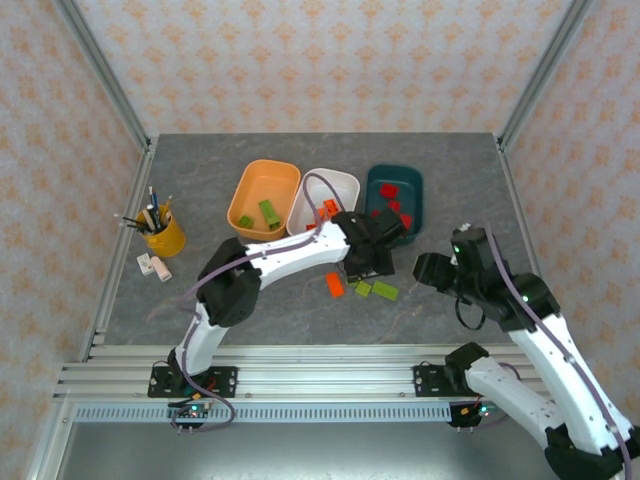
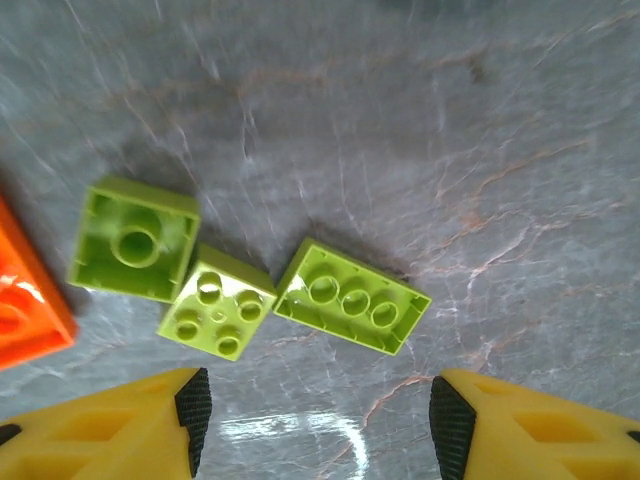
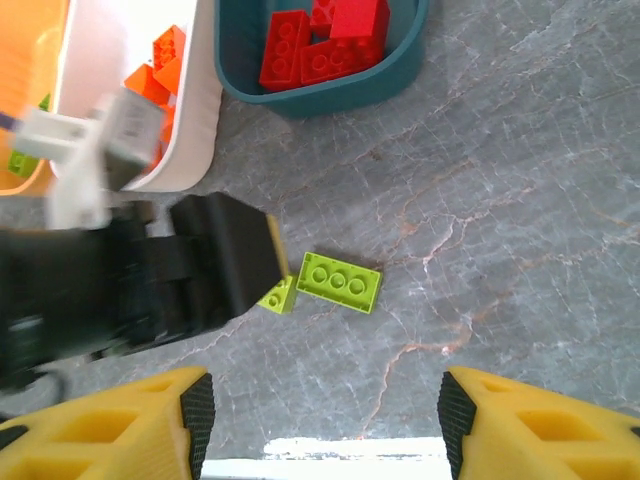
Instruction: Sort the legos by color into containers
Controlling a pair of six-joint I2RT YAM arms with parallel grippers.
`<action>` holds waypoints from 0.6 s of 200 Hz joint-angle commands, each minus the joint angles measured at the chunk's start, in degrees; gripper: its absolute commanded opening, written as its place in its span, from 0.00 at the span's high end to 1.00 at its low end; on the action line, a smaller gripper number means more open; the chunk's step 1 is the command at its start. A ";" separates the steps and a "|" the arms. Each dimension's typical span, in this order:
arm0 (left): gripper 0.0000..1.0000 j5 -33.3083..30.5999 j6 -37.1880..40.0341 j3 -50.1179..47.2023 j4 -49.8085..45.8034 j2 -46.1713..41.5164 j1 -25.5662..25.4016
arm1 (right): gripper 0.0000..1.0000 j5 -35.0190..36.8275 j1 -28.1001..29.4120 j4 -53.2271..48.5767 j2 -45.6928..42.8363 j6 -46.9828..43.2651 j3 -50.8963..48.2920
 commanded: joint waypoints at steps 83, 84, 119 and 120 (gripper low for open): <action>0.36 -0.86 -43.07 11.60 -4.26 10.09 -3.74 | 0.37 -2.25 0.34 -9.47 -4.39 -3.29 4.11; 0.36 -0.89 -43.33 11.69 -4.36 10.17 -3.81 | 0.37 -2.25 0.33 -9.48 -4.39 -3.24 4.09; 0.35 0.14 -49.58 13.54 -6.68 12.73 -3.98 | 0.36 -2.35 0.34 -9.21 -5.42 -2.60 3.57; 0.35 0.18 -49.75 13.58 -6.58 12.77 -3.98 | 0.37 -2.34 0.33 -9.21 -5.43 -2.58 3.55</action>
